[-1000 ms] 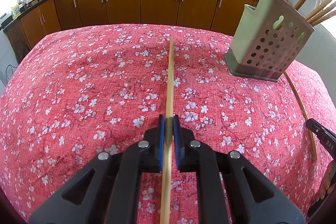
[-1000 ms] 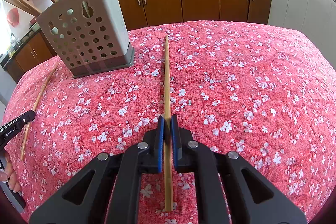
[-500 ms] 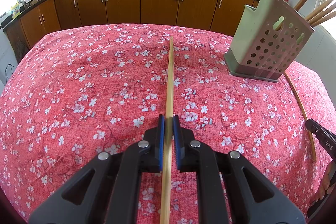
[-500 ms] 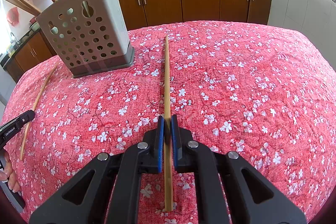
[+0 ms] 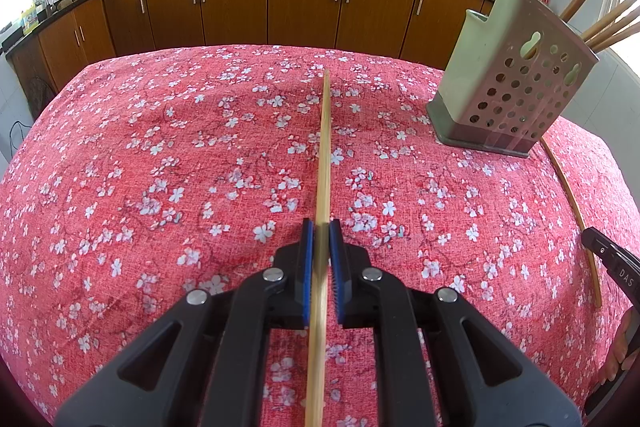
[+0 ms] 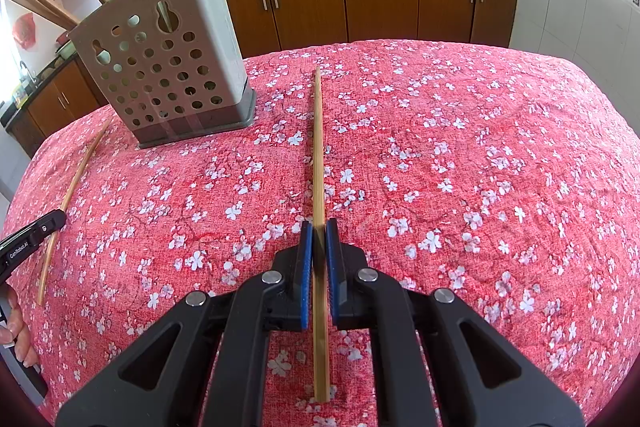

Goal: Organize utensils
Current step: 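Close the right tool on a chopstick while the left tool grasps another, then lift both chopsticks into the metal holder and open both tools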

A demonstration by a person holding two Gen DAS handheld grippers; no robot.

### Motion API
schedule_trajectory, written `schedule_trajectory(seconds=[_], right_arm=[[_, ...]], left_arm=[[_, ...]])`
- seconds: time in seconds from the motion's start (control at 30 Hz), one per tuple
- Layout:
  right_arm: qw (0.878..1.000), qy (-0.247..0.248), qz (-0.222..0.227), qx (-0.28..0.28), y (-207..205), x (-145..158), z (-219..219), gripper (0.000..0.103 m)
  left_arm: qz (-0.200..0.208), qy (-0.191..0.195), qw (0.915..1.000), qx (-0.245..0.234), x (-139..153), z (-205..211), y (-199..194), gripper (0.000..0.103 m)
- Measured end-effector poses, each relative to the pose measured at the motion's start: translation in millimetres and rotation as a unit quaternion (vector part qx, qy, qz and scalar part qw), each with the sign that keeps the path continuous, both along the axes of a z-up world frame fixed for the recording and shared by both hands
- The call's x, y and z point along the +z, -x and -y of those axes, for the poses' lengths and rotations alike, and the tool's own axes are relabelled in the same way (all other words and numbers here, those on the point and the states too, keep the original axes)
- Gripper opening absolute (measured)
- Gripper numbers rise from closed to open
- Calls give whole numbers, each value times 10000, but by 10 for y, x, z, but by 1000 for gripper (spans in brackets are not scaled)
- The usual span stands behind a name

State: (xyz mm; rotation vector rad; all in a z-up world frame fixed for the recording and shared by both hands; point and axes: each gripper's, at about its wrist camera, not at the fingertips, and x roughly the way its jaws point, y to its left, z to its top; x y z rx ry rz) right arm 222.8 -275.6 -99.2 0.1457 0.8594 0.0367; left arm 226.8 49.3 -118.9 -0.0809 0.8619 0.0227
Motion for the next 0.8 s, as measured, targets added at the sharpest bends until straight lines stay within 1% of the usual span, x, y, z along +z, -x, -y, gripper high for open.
schedule_trajectory(seconds=[0.6, 0.63, 0.73, 0.8], right_arm=[[10000, 16, 1, 2, -1, 8, -10, 8], [10000, 16, 2, 1, 0, 6, -9, 8], [9998, 161, -3, 88, 44, 16, -28, 8], [9998, 141, -1, 117, 86, 19, -35, 8]], left_arm=[[-4, 5, 10000, 4, 2, 10, -3, 12], [-6, -34, 10000, -17, 5, 18, -1, 12], [-36, -326, 9993, -155, -2, 102, 53, 12], [-40, -417, 9988, -244, -5, 128, 141, 12]])
